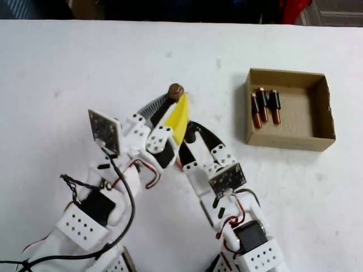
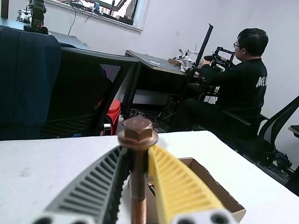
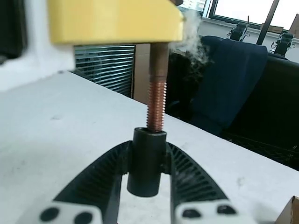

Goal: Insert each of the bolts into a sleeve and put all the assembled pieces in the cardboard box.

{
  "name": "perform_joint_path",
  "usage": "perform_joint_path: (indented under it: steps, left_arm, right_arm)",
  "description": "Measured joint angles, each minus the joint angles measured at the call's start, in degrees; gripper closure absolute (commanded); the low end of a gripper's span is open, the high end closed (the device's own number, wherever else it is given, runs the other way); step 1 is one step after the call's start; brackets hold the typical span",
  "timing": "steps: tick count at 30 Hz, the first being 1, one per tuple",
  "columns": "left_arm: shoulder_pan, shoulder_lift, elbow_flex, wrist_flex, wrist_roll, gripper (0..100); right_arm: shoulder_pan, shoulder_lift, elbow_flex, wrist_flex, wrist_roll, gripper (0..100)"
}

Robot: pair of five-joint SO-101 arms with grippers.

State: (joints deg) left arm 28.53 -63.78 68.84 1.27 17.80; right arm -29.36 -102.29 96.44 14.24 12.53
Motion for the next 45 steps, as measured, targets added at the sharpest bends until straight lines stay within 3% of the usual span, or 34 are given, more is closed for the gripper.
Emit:
perform_joint_path:
  steps: [33, 45]
  left_arm:
    - [0.0, 0.1, -1.0, 0.1, 0.1, 98]
    - [0.0, 0.1, -1.0, 0.1, 0.1, 98]
  right_arm:
    - [-0.1, -0.1, 0.0, 0.5, 0.1, 98.2]
    - [3.2, -0.1, 0.0, 0.5, 0.2, 98.2]
